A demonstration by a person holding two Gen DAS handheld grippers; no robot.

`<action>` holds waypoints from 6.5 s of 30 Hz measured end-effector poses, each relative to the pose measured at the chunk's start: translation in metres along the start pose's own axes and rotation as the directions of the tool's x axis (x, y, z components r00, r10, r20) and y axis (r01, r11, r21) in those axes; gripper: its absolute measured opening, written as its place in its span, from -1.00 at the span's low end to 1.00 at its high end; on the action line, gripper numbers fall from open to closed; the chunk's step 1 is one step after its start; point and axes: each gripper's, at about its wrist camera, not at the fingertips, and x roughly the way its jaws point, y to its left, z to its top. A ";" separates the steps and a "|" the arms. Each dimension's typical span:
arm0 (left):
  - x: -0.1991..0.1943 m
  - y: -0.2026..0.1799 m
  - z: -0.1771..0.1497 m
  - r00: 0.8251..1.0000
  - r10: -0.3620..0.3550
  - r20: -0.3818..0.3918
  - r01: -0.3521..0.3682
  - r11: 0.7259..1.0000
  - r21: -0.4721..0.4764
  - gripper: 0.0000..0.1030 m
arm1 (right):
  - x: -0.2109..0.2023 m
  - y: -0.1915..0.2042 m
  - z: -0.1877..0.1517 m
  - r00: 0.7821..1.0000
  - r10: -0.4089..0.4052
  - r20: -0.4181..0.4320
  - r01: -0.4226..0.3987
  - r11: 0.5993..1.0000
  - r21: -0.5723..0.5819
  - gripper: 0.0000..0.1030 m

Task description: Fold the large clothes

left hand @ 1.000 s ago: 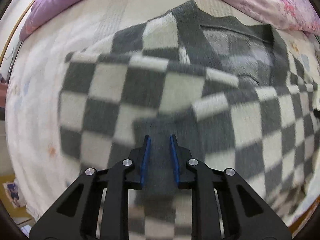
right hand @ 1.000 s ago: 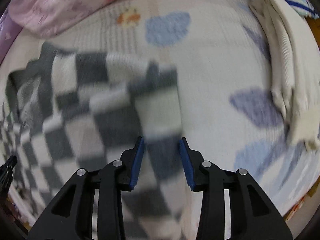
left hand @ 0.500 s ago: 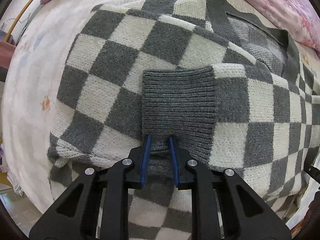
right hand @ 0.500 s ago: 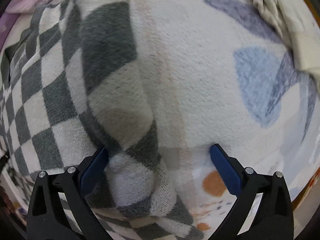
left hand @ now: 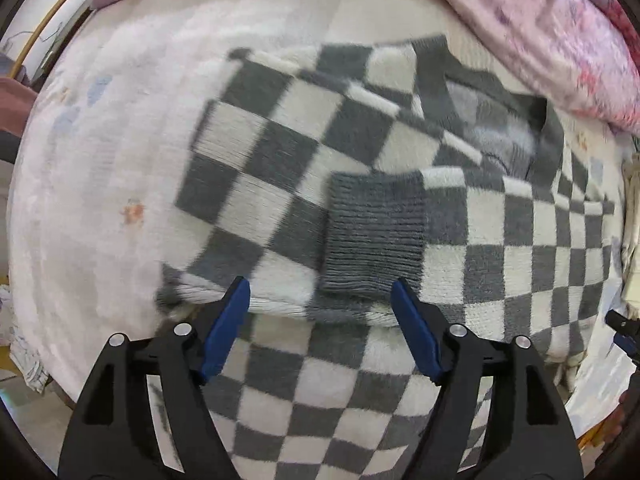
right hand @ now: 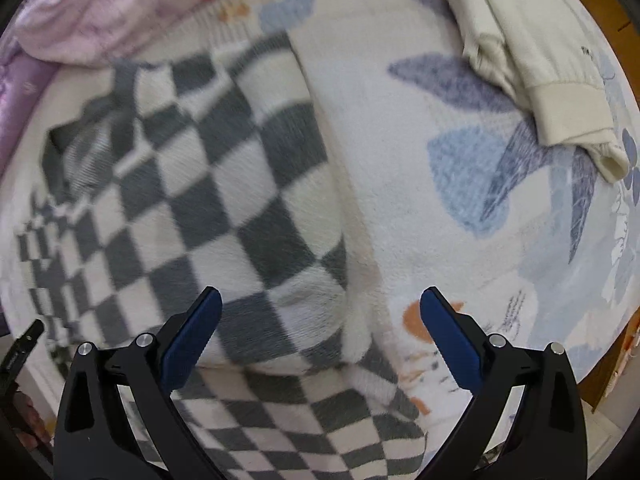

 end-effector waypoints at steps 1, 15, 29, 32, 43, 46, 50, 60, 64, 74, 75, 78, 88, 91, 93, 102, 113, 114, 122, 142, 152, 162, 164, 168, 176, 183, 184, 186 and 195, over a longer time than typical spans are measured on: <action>-0.003 0.005 0.003 1.000 -0.007 -0.002 0.007 1.000 -0.007 0.47 | -0.006 0.000 0.002 1.000 0.008 0.010 -0.008 1.000 0.001 0.85; -0.026 0.049 0.066 0.999 -0.034 -0.027 0.033 0.999 -0.012 0.75 | -0.049 -0.009 0.048 0.992 0.115 0.045 -0.114 0.993 -0.031 0.85; 0.049 0.067 0.169 1.000 -0.002 -0.029 0.004 0.997 0.078 0.74 | -0.029 0.040 0.124 0.974 0.075 0.213 -0.021 0.970 -0.244 0.84; 0.070 0.075 0.180 0.997 -0.033 -0.075 0.038 0.998 0.057 0.74 | -0.015 0.040 0.141 0.981 0.078 0.179 -0.037 0.974 -0.225 0.79; 0.127 0.094 0.177 0.929 -0.268 -0.256 0.253 0.963 -0.091 0.73 | 0.027 0.046 0.158 0.996 0.007 0.085 0.017 0.961 -0.277 0.71; 0.126 0.097 0.178 0.925 -0.281 -0.254 0.263 0.959 -0.103 0.73 | 0.040 0.045 0.158 0.999 -0.005 0.046 0.018 0.960 -0.279 0.71; 0.122 0.097 0.182 0.939 -0.253 -0.231 0.245 0.967 -0.062 0.60 | 0.052 0.048 0.157 0.998 -0.043 0.041 0.053 0.955 -0.292 0.57; 0.084 0.070 0.176 0.986 -0.118 -0.117 0.133 0.983 0.126 -0.38 | 0.097 0.037 0.168 0.986 0.011 -0.168 -0.040 0.985 -0.168 0.29; 0.068 0.062 0.168 0.995 -0.083 -0.054 0.092 0.979 0.184 -0.50 | 0.091 0.033 0.171 0.983 0.031 -0.180 -0.057 0.988 -0.143 -0.39; 0.018 0.061 0.150 0.997 -0.078 0.028 0.072 0.983 0.167 -0.54 | 0.028 0.052 0.131 1.000 -0.024 0.011 0.025 0.981 -0.194 -0.54; 0.013 0.056 0.145 0.997 -0.064 0.035 0.057 0.982 0.178 -0.54 | 0.020 0.054 0.127 0.999 -0.022 0.027 0.027 0.981 -0.194 -0.54; -0.005 0.046 0.129 0.997 -0.040 0.071 0.024 0.976 0.215 -0.54 | 0.000 0.064 0.116 0.997 -0.025 0.076 0.040 0.979 -0.201 -0.55; -0.062 0.037 0.074 0.980 0.035 0.196 -0.091 0.954 0.285 -0.55 | -0.069 0.062 0.069 0.974 -0.022 0.223 0.069 0.976 -0.204 -0.55; -0.077 0.038 0.059 0.975 0.030 0.221 -0.094 0.953 0.288 -0.55 | -0.088 0.060 0.050 0.963 -0.017 0.269 0.076 0.975 -0.210 -0.55; -0.086 0.038 0.050 0.972 0.027 0.233 -0.097 0.952 0.292 -0.55 | -0.098 0.057 0.038 0.957 -0.016 0.290 0.082 0.973 -0.215 -0.55; -0.126 0.053 -0.005 0.955 -0.009 0.296 -0.077 0.958 0.276 -0.55 | -0.135 0.041 -0.023 0.934 -0.013 0.358 0.080 0.982 -0.173 -0.56; -0.152 0.079 -0.064 0.943 -0.037 0.331 -0.039 0.975 0.220 -0.56 | -0.163 0.021 -0.089 0.902 -0.016 0.431 0.103 0.979 -0.178 -0.56; -0.154 0.082 -0.069 0.942 -0.037 0.333 -0.037 0.977 0.212 -0.56 | -0.165 0.019 -0.094 0.899 -0.015 0.437 0.104 0.978 -0.182 -0.56; -0.161 0.095 -0.128 0.935 -0.027 0.354 -0.043 0.981 0.187 -0.56 | -0.169 0.005 -0.145 0.887 0.013 0.461 0.077 0.981 -0.177 -0.56; -0.065 0.159 -0.324 0.999 0.011 0.044 -0.014 0.998 0.060 -0.42 | -0.049 -0.065 -0.319 0.982 -0.073 0.177 0.093 0.990 -0.110 -0.38; -0.030 0.176 -0.369 0.978 -0.185 -0.098 0.172 0.977 -0.125 0.05 | -0.006 -0.094 -0.367 0.984 0.168 -0.065 -0.152 0.967 0.203 0.31; 0.016 0.143 -0.339 0.968 -0.154 -0.197 0.125 0.980 -0.153 -0.72 | 0.022 -0.092 -0.324 0.992 0.120 -0.047 -0.091 0.908 0.410 -0.50; 0.026 0.141 -0.345 0.963 -0.136 -0.233 0.104 0.984 -0.143 -0.72 | 0.030 -0.088 -0.326 0.995 0.064 -0.079 -0.031 0.928 0.370 -0.49; 0.024 0.138 -0.338 0.954 -0.124 -0.272 0.097 0.989 -0.109 -0.58 | 0.041 -0.094 -0.318 0.986 0.051 -0.157 0.016 0.918 0.397 0.13; -0.026 0.136 -0.315 0.947 -0.105 -0.304 0.116 0.993 0.019 -0.20 | -0.032 -0.109 -0.274 0.989 -0.050 -0.138 0.096 0.933 0.346 0.44; -0.044 0.141 -0.271 0.912 -0.172 -0.374 0.179 0.984 -0.016 -0.20 | -0.065 -0.117 -0.195 0.999 -0.040 -0.011 0.041 0.946 0.321 0.44; -0.050 0.140 -0.268 0.905 -0.185 -0.384 0.195 0.981 -0.014 -0.20 | -0.065 -0.113 -0.182 0.999 -0.039 -0.006 0.039 0.951 0.306 0.44; -0.060 0.141 -0.262 0.900 -0.185 -0.394 0.199 0.980 -0.005 -0.12 | -0.060 -0.111 -0.166 0.999 -0.043 -0.004 0.043 0.959 0.279 0.44; -0.092 0.153 -0.220 0.969 -0.125 -0.215 0.144 0.986 0.077 0.29 | -0.022 -0.096 -0.143 0.997 -0.031 -0.066 0.043 0.981 0.189 0.52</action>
